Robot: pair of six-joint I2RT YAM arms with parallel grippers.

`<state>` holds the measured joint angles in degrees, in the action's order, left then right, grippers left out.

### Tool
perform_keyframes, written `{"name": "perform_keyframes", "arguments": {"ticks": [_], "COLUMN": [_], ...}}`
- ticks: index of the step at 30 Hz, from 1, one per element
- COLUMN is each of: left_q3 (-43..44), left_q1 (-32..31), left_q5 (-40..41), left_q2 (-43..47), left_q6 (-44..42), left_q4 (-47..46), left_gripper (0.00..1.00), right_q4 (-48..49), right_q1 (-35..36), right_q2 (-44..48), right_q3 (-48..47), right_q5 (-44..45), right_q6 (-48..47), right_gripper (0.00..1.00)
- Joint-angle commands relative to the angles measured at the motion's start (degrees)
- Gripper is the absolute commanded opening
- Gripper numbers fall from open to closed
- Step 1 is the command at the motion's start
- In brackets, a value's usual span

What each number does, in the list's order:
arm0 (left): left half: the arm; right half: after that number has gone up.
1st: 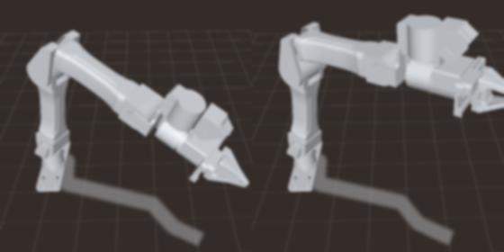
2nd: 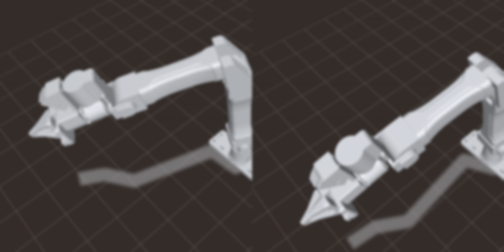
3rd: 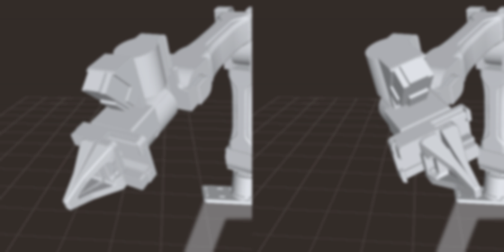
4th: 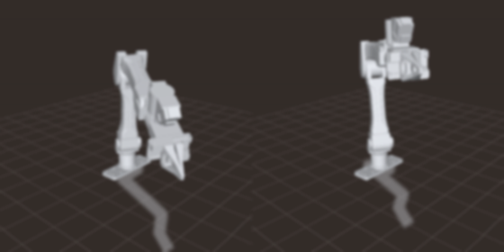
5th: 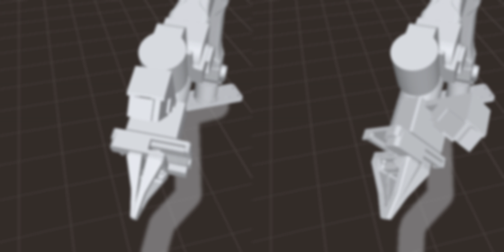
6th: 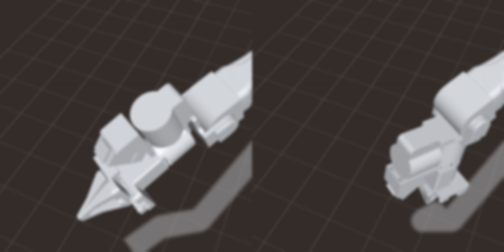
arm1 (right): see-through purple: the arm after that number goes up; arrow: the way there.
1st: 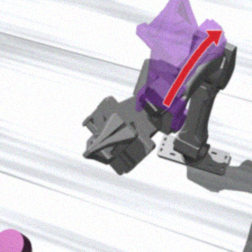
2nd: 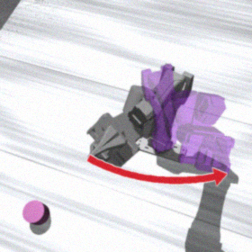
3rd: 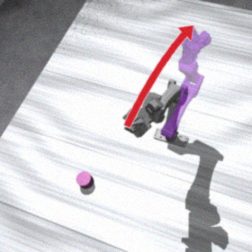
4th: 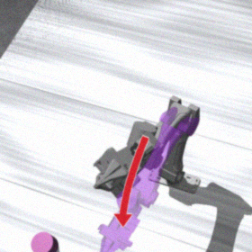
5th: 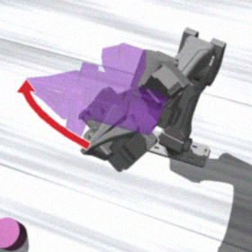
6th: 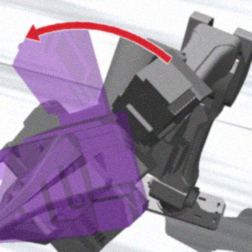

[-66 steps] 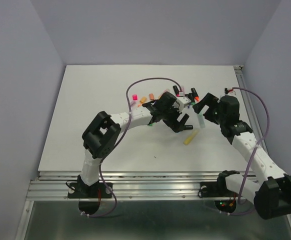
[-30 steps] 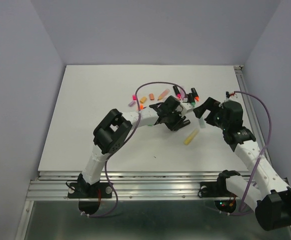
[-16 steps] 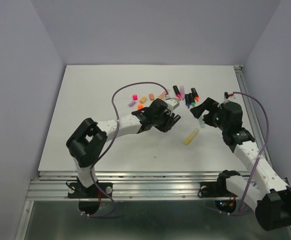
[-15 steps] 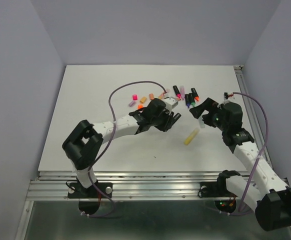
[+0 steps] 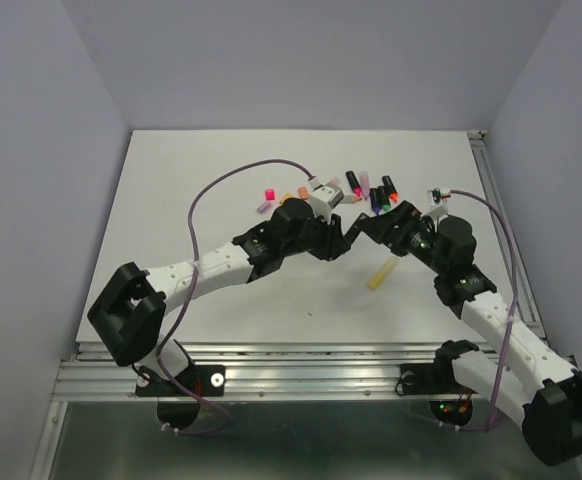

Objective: Open the pen caps

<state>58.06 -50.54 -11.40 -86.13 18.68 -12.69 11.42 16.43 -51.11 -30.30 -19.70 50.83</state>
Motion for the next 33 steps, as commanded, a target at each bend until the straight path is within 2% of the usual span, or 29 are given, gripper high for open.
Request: {"name": "perform_keyframes", "arguments": {"ticks": [1,6,8,11,12,14,17,18,19,20,21,24,25,27,28,29,31,33], "left_q3": [-0.58,-0.85,-1.02,-1.29,-1.37,-1.37,-1.55,-1.55,-1.55,-1.64,-1.64,-0.94,-0.41,0.03,0.29,0.56,-0.40,-2.59], "left_q1": [-0.70,-1.31,-1.57,-1.93,-1.93,-1.93,-2.01,-2.01,-2.01,-2.01,-2.01,-2.01,-2.01,-2.01,-2.01,-2.01,-2.01,-1.93], "left_q5": [-2.57,-3.10,-3.45,-3.89,-3.89,-3.63,-3.19,-2.93,-2.84,-2.67,-2.49,-1.44,-1.35,-1.96,-2.14,-2.66,-3.19,-3.89], "left_q2": [3.24,4.04,4.39,4.48,4.56,4.65,4.65,4.74,4.57,4.56,4.39,4.21,4.13,4.21,4.56,4.74,6.57,9.29], "left_q6": [1.01,1.45,1.45,1.01,0.84,0.75,0.75,0.57,0.66,0.66,0.66,1.36,1.45,1.45,1.36,0.93,0.22,-0.65], "left_q4": [-3.13,-3.22,-3.31,-3.40,-3.40,-3.31,-3.40,-3.31,-3.22,-3.22,-3.05,-2.17,-1.90,-1.38,-1.11,-0.76,-0.93,-2.16], "left_gripper": [0.00,0.00,0.00,0.00,0.00,0.00,0.00,0.00,0.00,0.00,0.00,0.00,0.00,0.02,0.05,0.24,0.49,0.99], "right_q4": [2.82,5.63,6.77,8.87,9.23,9.23,9.50,9.76,10.20,10.64,10.55,8.97,8.80,8.79,8.71,8.53,8.44,9.32], "right_q1": [2.73,7.21,8.62,9.76,10.20,10.47,10.99,11.17,11.35,11.61,11.70,11.87,11.88,11.88,11.88,11.88,11.88,11.88], "right_q2": [-1.09,-5.39,-6.45,-8.21,-8.74,-9.96,-11.02,-11.03,-11.11,-11.03,-11.03,-11.11,-11.11,-11.03,-10.77,-10.68,-10.06,-9.27], "right_q3": [-3.00,-4.15,-4.93,-5.29,-5.64,-6.17,-6.43,-6.43,-6.35,-6.17,-6.26,-7.05,-7.14,-7.14,-7.22,-7.22,-7.31,-7.40], "right_q5": [4.14,7.39,8.45,10.21,10.21,10.47,10.65,10.65,11.09,11.26,11.44,11.71,11.53,11.09,10.92,10.65,9.08,5.32], "right_q6": [-0.82,-1.43,-1.43,-1.26,-1.35,-1.61,-1.52,-1.52,-1.52,-1.61,-1.70,-1.96,-1.87,-2.14,-2.14,-2.40,-2.49,-2.93], "right_gripper": [1.00,1.00,0.97,0.81,0.74,0.68,0.51,0.50,0.40,0.36,0.27,0.11,0.01,0.01,0.01,0.01,0.01,0.01]}}
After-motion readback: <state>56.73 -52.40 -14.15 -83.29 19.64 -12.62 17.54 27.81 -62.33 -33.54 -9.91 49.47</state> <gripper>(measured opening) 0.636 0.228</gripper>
